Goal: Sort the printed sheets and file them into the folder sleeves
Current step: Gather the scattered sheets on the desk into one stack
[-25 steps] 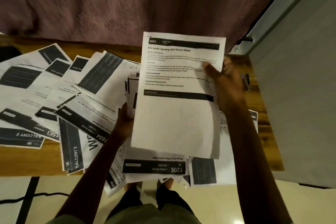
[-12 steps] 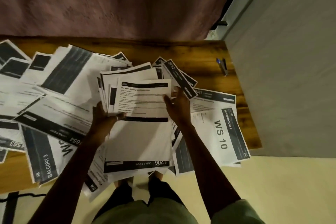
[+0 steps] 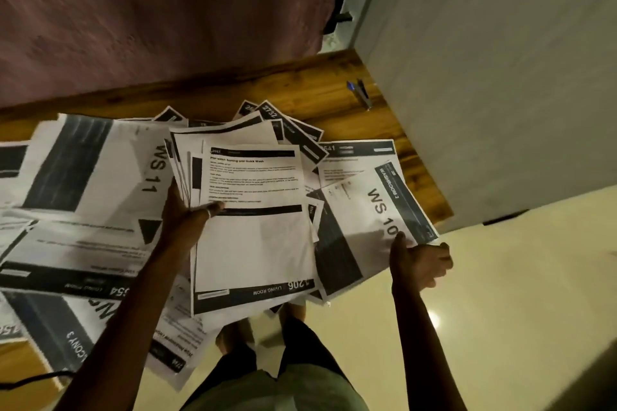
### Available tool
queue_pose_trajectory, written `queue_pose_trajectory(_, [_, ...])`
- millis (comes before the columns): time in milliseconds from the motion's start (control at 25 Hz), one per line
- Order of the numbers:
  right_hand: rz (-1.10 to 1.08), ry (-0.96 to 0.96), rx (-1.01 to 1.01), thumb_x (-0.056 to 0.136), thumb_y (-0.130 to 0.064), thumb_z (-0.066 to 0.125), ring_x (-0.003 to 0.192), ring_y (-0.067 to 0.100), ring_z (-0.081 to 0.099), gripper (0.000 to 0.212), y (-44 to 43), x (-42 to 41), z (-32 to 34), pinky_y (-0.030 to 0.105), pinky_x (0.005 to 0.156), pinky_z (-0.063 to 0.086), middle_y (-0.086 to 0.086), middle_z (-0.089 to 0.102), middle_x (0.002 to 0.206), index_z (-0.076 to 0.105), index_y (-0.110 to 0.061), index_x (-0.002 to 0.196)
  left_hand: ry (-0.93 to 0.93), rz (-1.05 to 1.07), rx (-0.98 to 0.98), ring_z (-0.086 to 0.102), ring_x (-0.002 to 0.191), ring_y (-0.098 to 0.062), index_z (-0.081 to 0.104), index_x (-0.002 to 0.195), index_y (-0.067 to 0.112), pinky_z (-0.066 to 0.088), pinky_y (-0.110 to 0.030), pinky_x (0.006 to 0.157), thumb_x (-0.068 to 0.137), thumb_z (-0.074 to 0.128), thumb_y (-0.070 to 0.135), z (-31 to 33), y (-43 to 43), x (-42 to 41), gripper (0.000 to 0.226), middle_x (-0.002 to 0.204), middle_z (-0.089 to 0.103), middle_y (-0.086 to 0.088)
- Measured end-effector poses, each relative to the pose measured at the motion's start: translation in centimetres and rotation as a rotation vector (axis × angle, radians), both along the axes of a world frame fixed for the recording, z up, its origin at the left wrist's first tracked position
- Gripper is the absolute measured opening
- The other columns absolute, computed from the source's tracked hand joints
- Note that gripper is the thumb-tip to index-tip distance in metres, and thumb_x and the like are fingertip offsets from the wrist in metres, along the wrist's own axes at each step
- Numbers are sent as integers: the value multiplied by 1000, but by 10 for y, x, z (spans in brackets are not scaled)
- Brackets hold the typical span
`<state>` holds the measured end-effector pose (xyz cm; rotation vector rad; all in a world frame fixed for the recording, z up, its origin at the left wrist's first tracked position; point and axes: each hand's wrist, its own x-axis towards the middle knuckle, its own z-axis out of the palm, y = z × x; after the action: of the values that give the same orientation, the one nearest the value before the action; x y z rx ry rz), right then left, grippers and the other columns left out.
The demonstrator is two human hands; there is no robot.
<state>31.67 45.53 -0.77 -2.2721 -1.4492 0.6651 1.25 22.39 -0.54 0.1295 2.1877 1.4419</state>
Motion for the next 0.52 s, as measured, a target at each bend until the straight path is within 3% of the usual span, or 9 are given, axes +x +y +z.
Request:
queue_pose_trajectory(120, [-255,598,-207,75,-28,83,117,38,53,75,-1,13,-11,55,91,53,17,45,133,35,-8,129,4,-29,-15,45,138,-25,38,148,18,36,-43,114,76,83,5,1,7,0,86,146,52,-6])
queue_pose_trajectory(200, [-355,835,-290,74,-17,83,111,37,57,76,-2,10,-8,56,88,54,14,50,128,33,-13,131,26,-36,-16,43,139,-27,37,149,18,35,-45,115,76,84,6,-2,8,2,88,147,50,-6])
queue_pose_trajectory(280, [-343,901,-366,73,-11,83,111,37,58,72,-6,8,-6,55,89,54,12,54,122,41,-15,131,29,-36,-1,43,137,-23,37,149,17,35,-39,112,76,83,3,-1,7,5,86,146,50,-2])
queue_pose_trajectory(360, [-228,931,-434,76,-6,77,110,41,58,52,-17,10,-6,50,86,56,11,60,116,54,-13,122,23,-30,17,42,129,-14,36,149,13,34,-30,104,79,78,-3,3,9,9,82,138,48,4])
queue_pose_trajectory(440, [-176,891,-428,81,-2,72,107,40,59,40,-24,17,-3,47,85,57,10,61,112,57,-11,116,20,-21,24,43,131,-18,36,149,11,35,-29,102,80,77,-5,3,11,11,82,140,49,-1])
queue_pose_trajectory(520, [-157,757,-348,78,-6,77,102,37,61,43,-20,21,7,50,86,57,12,62,114,58,-7,117,22,-24,6,43,138,-26,36,149,12,35,-33,104,78,79,-3,-1,10,8,84,147,49,-9])
